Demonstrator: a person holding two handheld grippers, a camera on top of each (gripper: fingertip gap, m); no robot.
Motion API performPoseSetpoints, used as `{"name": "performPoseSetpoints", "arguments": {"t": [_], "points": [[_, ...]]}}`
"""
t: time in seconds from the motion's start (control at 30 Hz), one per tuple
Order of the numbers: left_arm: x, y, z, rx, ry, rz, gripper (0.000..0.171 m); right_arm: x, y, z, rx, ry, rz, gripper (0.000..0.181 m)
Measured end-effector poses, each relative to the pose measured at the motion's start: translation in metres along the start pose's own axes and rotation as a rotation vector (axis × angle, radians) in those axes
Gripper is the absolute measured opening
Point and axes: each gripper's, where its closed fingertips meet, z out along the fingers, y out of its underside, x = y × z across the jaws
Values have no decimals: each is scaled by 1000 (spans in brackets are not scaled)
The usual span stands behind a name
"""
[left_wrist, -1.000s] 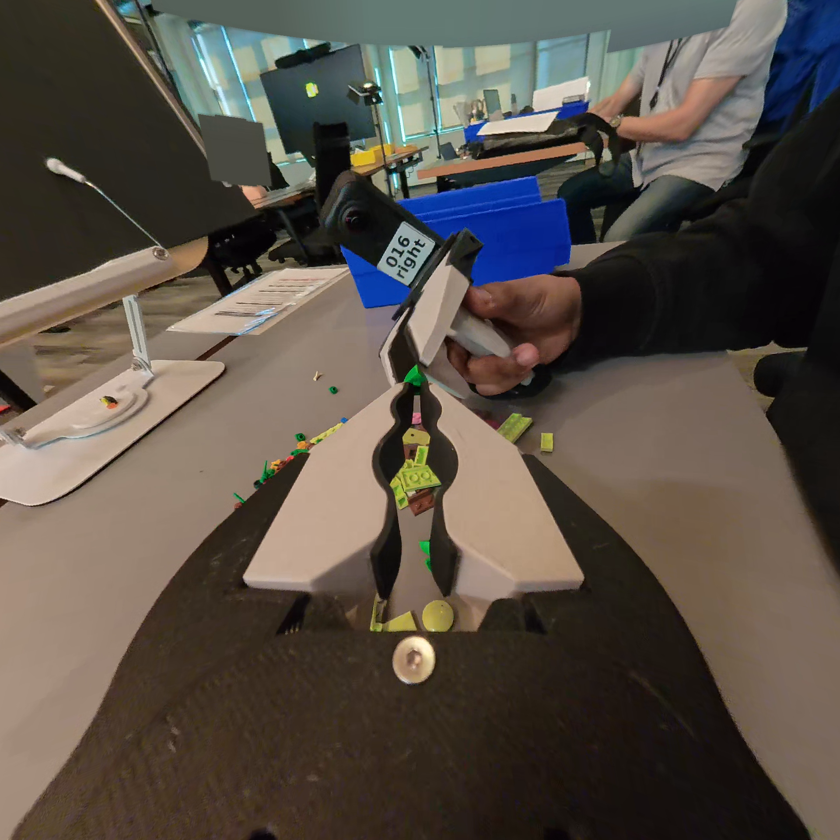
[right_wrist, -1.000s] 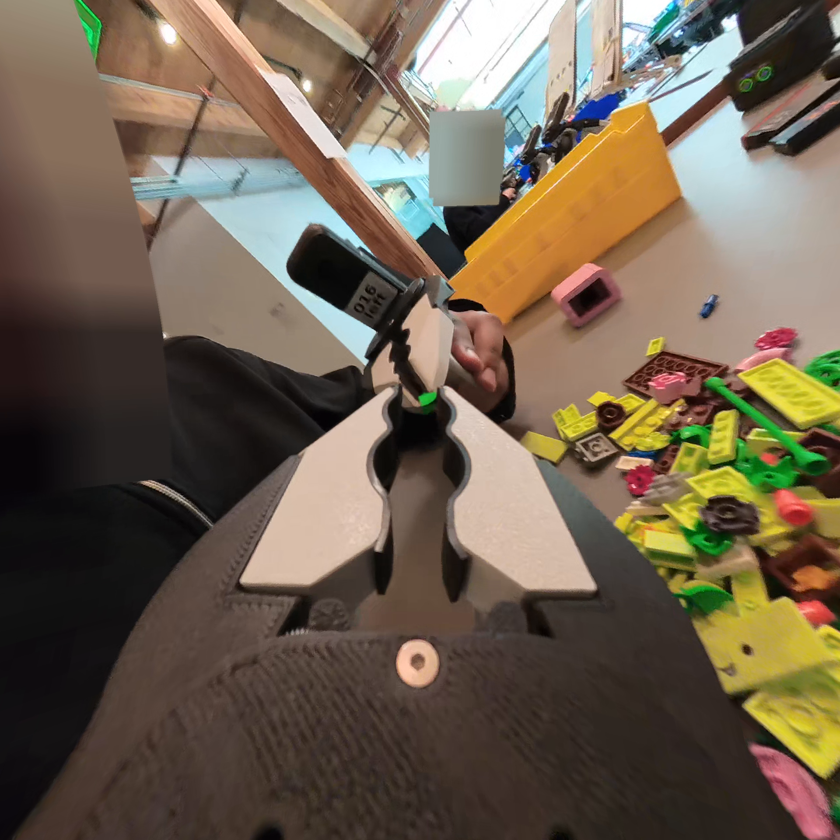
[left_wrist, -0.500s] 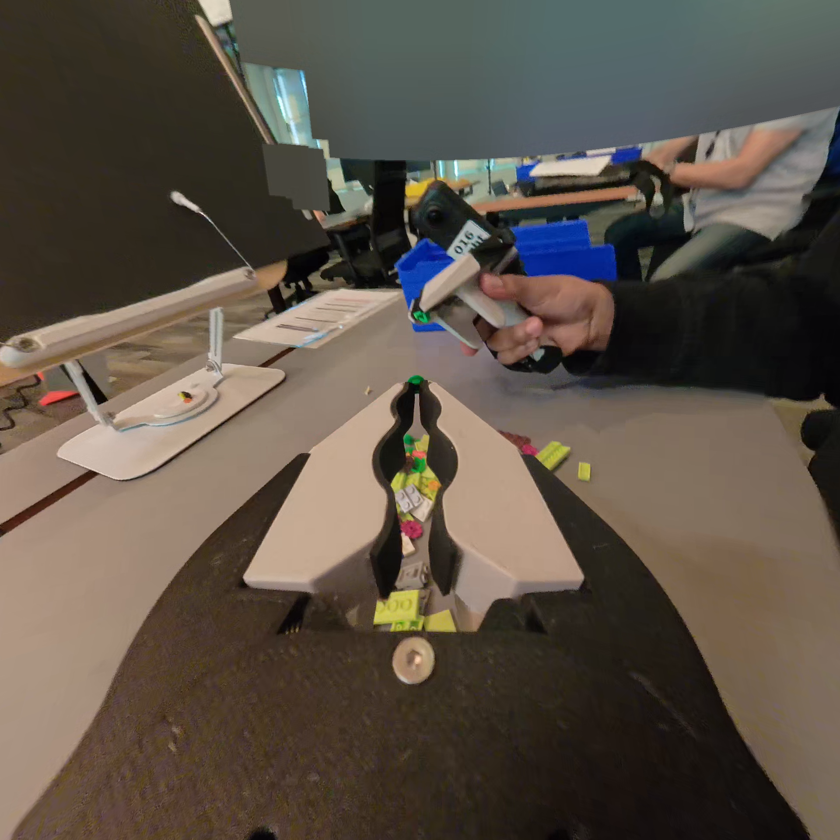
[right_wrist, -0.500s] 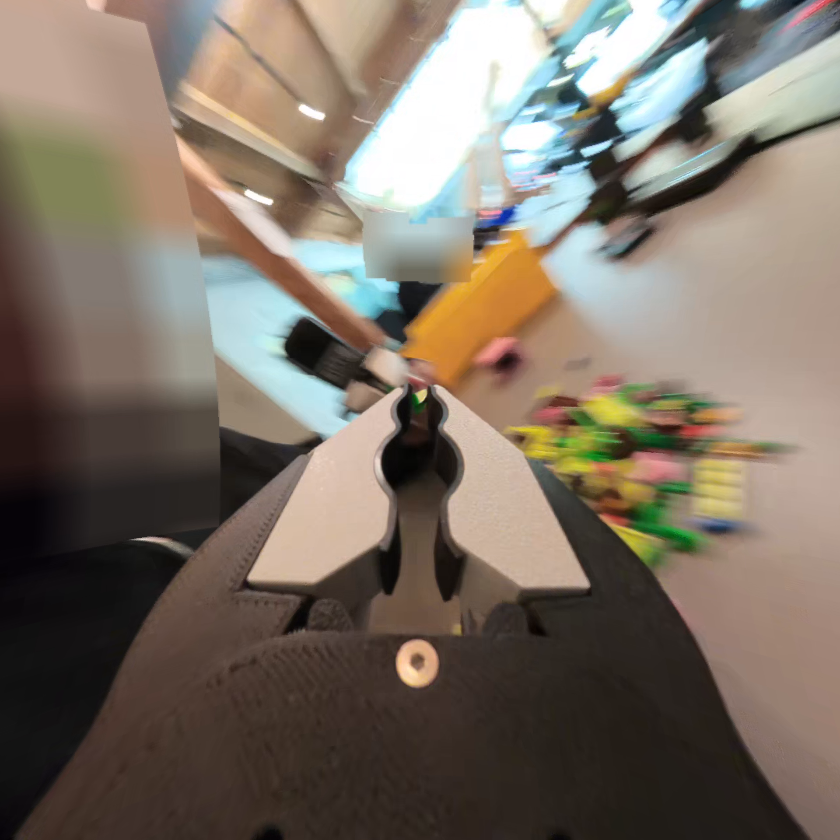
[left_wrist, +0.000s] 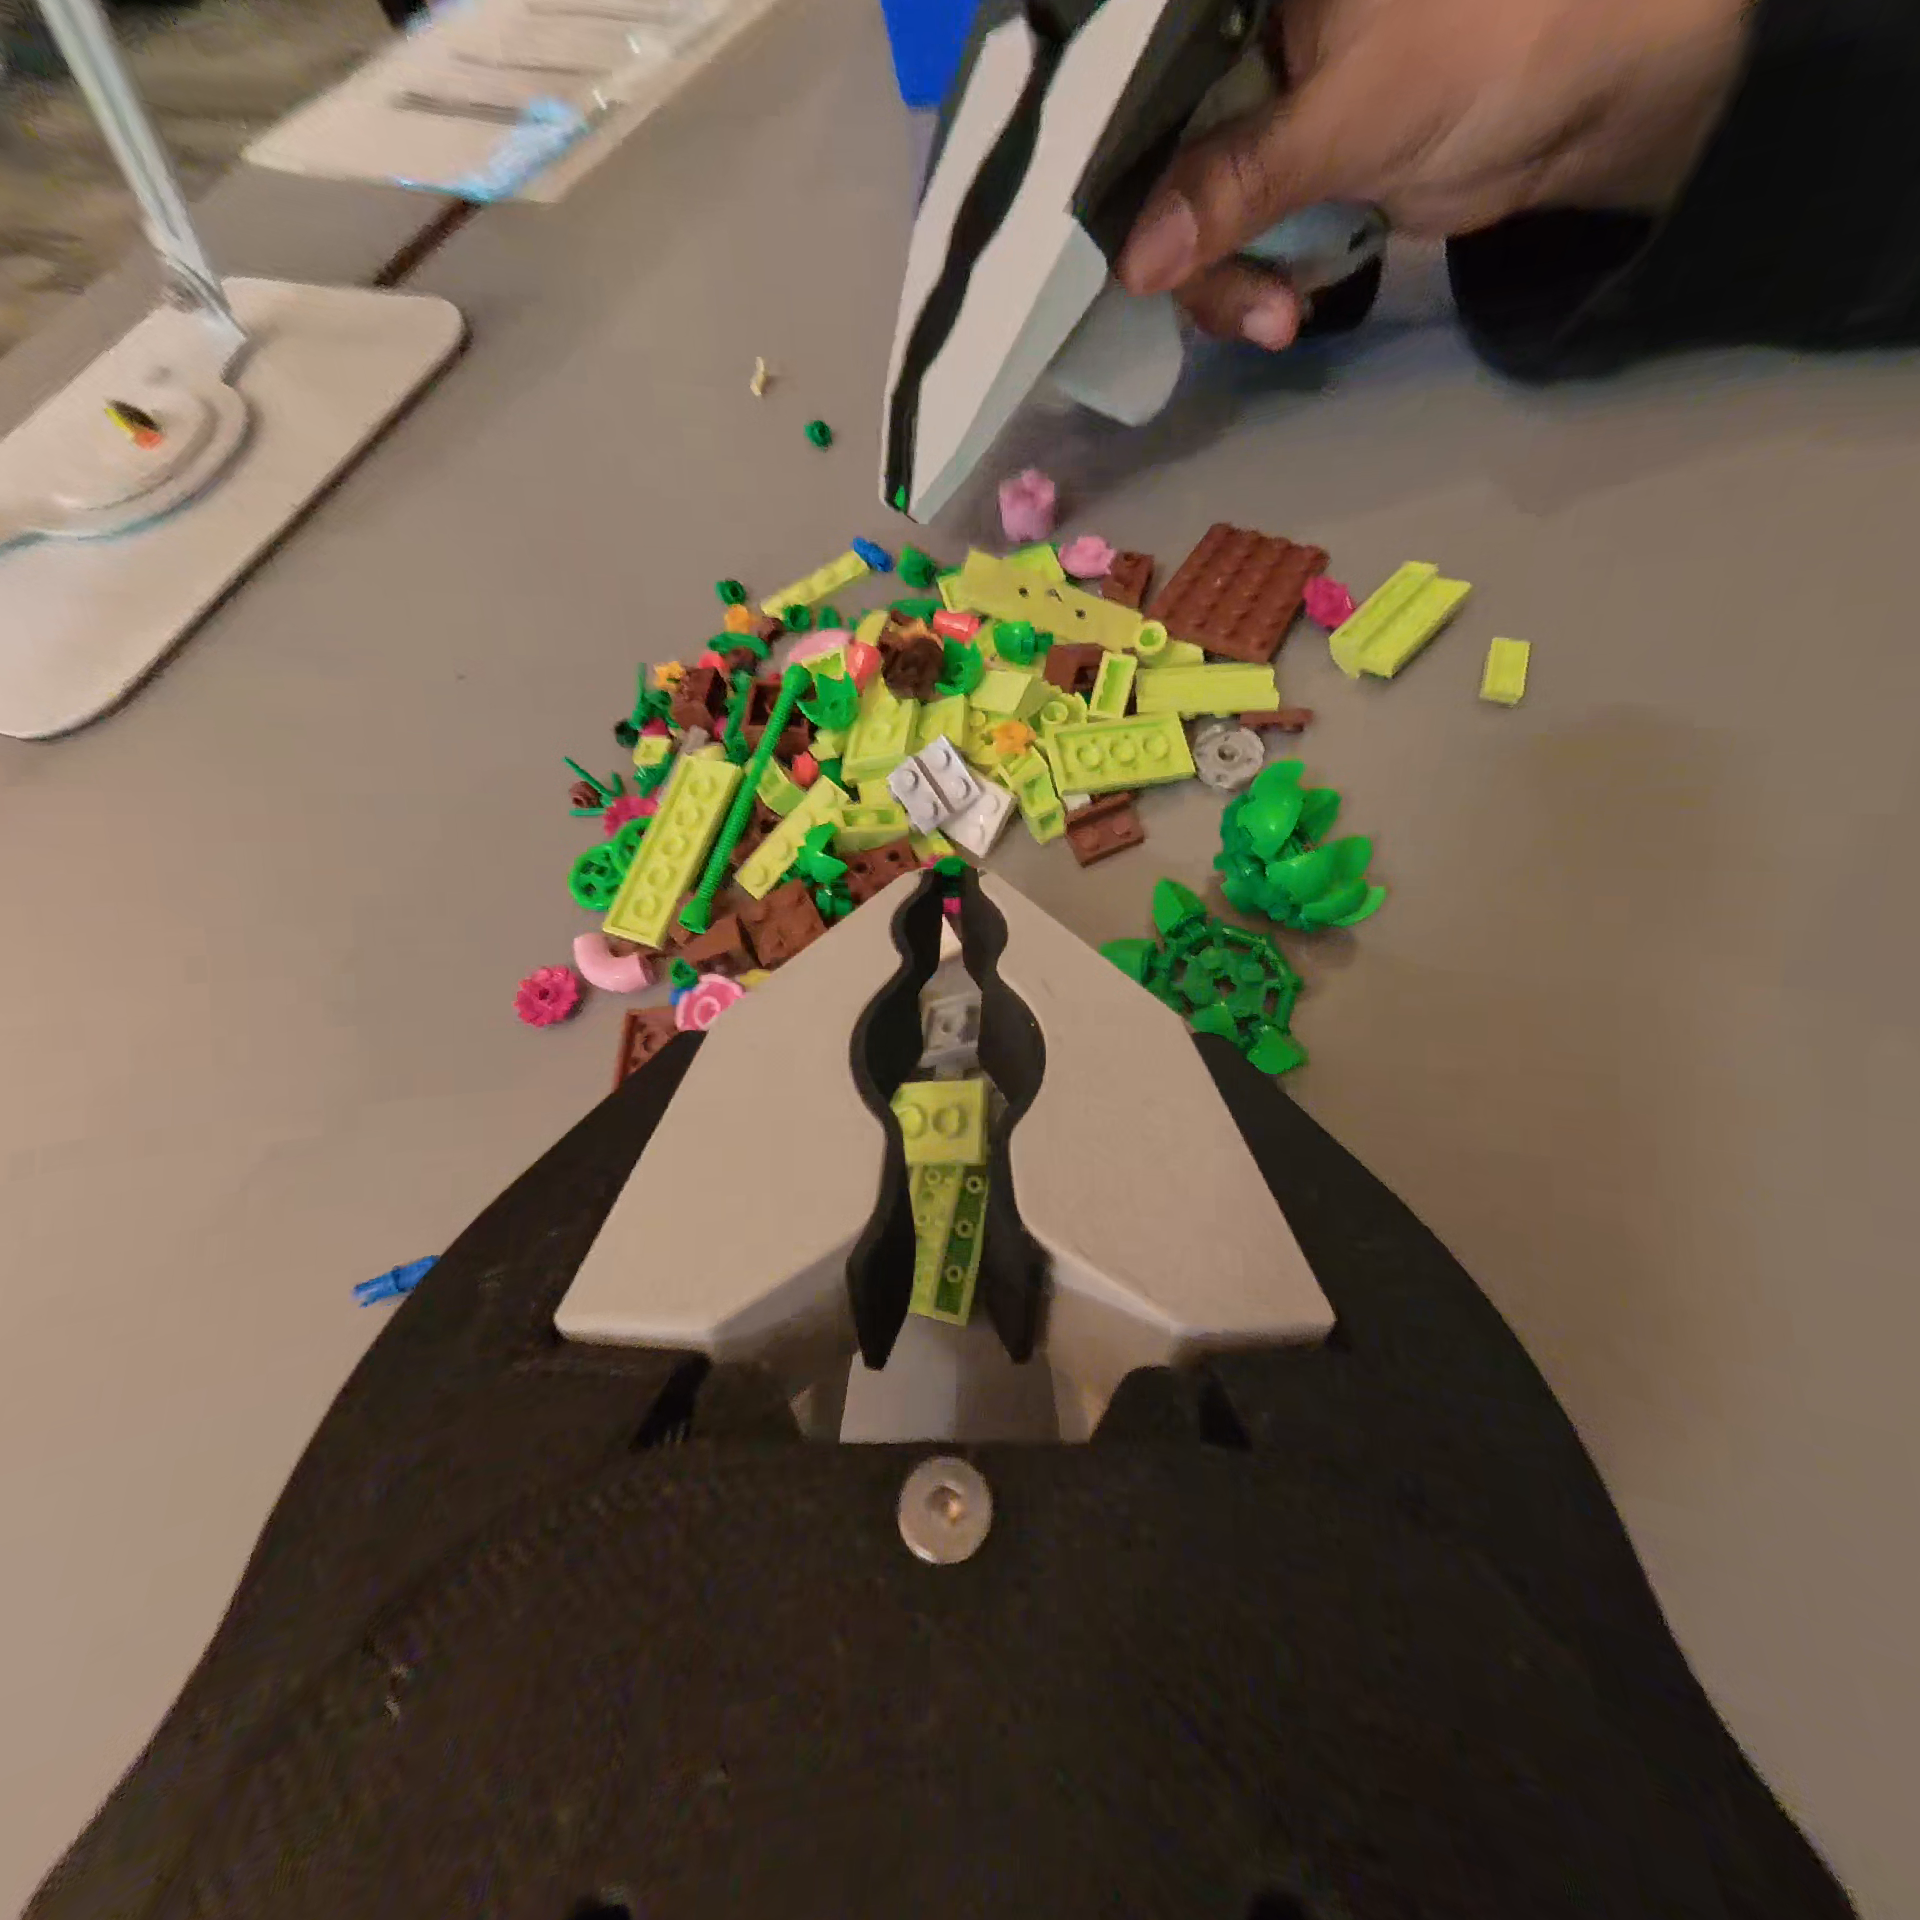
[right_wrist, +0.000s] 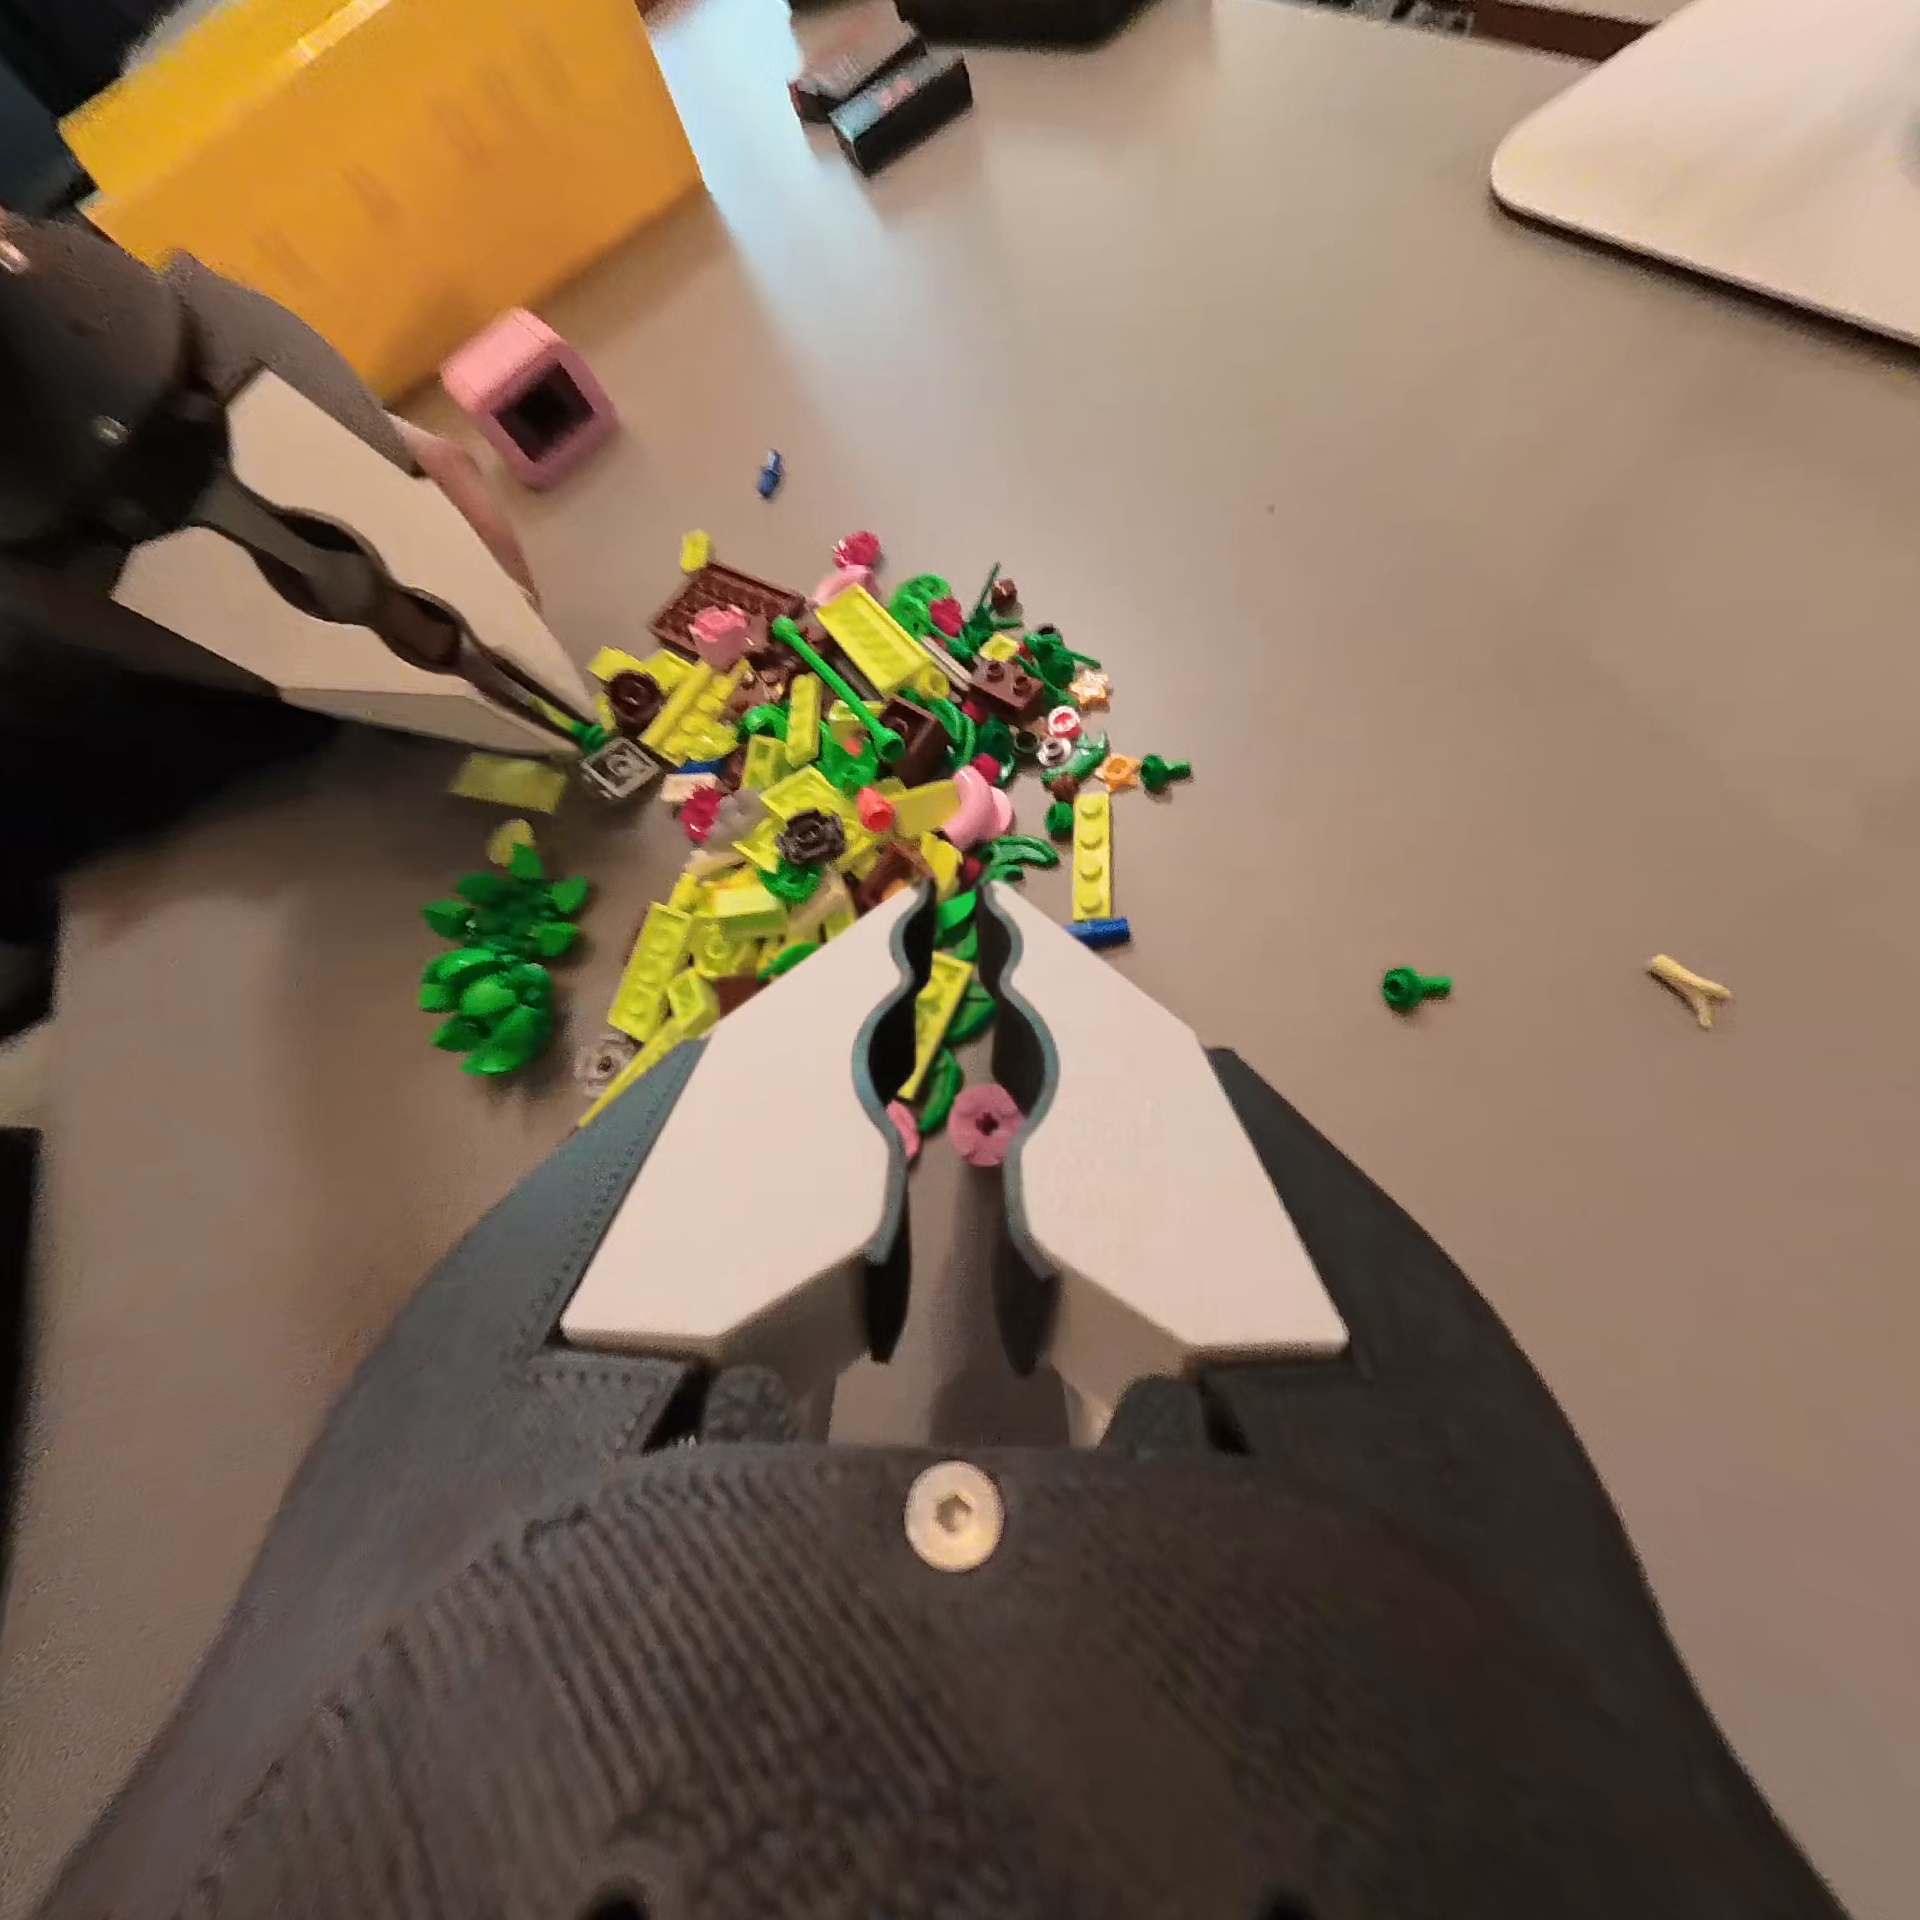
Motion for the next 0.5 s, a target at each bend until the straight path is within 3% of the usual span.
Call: {"name": "performPoseSetpoints", "arguments": {"t": [0.1, 0.27, 0.5], "points": [[2, 3, 2, -27, 2, 17, 1, 2, 10, 7, -61, 21, -6, 4], [-1, 2, 1, -11, -16, 3, 1, -5, 0, 5, -11, 30, -74, 15], [-4, 0, 0, 0, -32, -2, 5, -34, 0, 2, -33, -113, -160, 13]]}}
